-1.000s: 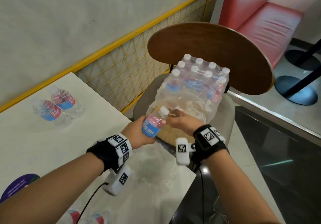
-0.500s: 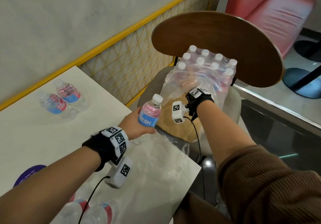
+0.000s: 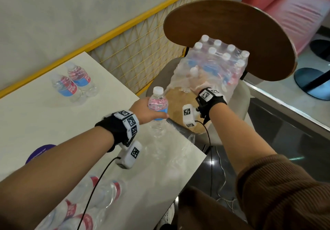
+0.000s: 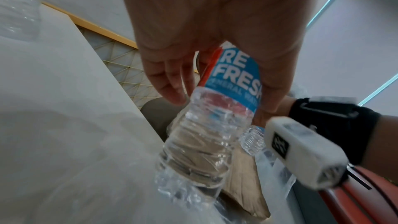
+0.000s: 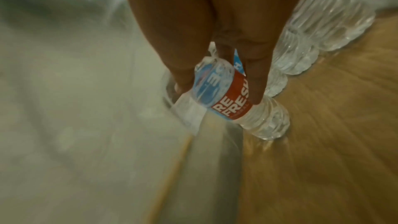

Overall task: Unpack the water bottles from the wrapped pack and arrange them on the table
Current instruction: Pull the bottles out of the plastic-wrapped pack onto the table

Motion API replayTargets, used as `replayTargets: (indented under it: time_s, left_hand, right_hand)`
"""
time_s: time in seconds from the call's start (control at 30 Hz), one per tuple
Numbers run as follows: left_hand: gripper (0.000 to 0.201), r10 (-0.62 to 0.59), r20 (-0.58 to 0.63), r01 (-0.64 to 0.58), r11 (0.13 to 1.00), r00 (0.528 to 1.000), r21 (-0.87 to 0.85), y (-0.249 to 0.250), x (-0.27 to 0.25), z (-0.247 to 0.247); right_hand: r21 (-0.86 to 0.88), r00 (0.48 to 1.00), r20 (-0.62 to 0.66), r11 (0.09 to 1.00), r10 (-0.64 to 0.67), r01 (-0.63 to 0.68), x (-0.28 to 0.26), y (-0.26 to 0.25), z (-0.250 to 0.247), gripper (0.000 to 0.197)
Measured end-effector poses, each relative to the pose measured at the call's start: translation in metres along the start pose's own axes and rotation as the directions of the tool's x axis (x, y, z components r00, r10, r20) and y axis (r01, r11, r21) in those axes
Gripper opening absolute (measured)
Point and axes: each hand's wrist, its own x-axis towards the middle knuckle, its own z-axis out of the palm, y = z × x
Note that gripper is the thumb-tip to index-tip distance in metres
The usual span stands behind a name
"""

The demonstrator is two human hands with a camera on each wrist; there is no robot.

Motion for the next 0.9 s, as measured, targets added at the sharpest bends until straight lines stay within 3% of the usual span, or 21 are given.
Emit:
replayTargets:
  time_s: [0.03, 0.1, 0.2, 0.27, 0.33, 0.4, 0.6, 0.67, 0.77, 0.9]
  left_hand:
    - [0.044, -0.02, -0.016, 0.02, 1.0, 1.0, 0.013, -0.002, -0.002, -0.001]
    - [0.049, -0.037, -0.04, 0.039, 0.998, 0.999, 0.042, -0.005, -0.01, -0.004]
    - [0.069, 0.014, -0.051, -0.008, 0.992, 0.999, 0.126, -0.005, -0.026, -0.014]
    - [0.075, 0.029, -0.012, -0.026, 0.983, 1.0, 0.184, -0.005, -0.039, -0.024]
    - [0.071, 0.021, 0.04, -0.031, 0.961, 0.999, 0.274, -0.01, -0.048, -0.032]
    - [0.056, 0.01, 0.089, -0.041, 0.936, 0.996, 0.349, -0.013, -0.061, -0.039]
    - [0.037, -0.042, 0.266, -0.118, 0.821, 0.963, 0.558, -0.025, -0.094, -0.048]
    - [0.03, -0.107, 0.314, -0.126, 0.76, 0.943, 0.638, -0.031, -0.099, -0.049]
    - [0.045, -0.183, 0.346, -0.138, 0.675, 0.92, 0.725, -0.034, -0.108, -0.054]
    - [0.061, -0.165, 0.319, -0.147, 0.636, 0.933, 0.758, -0.033, -0.116, -0.061]
  right_hand:
    - [0.044, 0.998, 0.028, 0.997, 0.061, -0.062, -0.015, -0.002, 0.0, 0.042]
    - [0.114, 0.998, 0.03, 0.992, 0.057, -0.06, -0.037, -0.001, 0.005, 0.037]
    - [0.232, 0.998, -0.064, 0.972, -0.006, 0.02, -0.068, 0.006, 0.017, 0.047]
    - [0.411, 0.976, -0.17, 0.89, -0.139, 0.199, -0.084, 0.013, 0.031, 0.032]
    - [0.509, 0.957, -0.144, 0.81, -0.253, 0.291, -0.103, 0.018, 0.044, 0.018]
    - [0.56, 0.952, -0.048, 0.781, -0.301, 0.275, -0.128, 0.018, 0.057, 0.019]
    - [0.441, 0.835, 0.161, 0.795, -0.527, 0.417, -0.205, 0.004, 0.1, 0.019]
    - [0.399, 0.831, 0.182, 0.812, -0.526, 0.427, -0.225, -0.009, 0.109, 0.021]
    - [0.424, 0.824, 0.211, 0.808, -0.526, 0.408, -0.245, -0.029, 0.123, 0.023]
    - [0.416, 0.83, 0.182, 0.807, -0.527, 0.42, -0.257, -0.047, 0.139, 0.025]
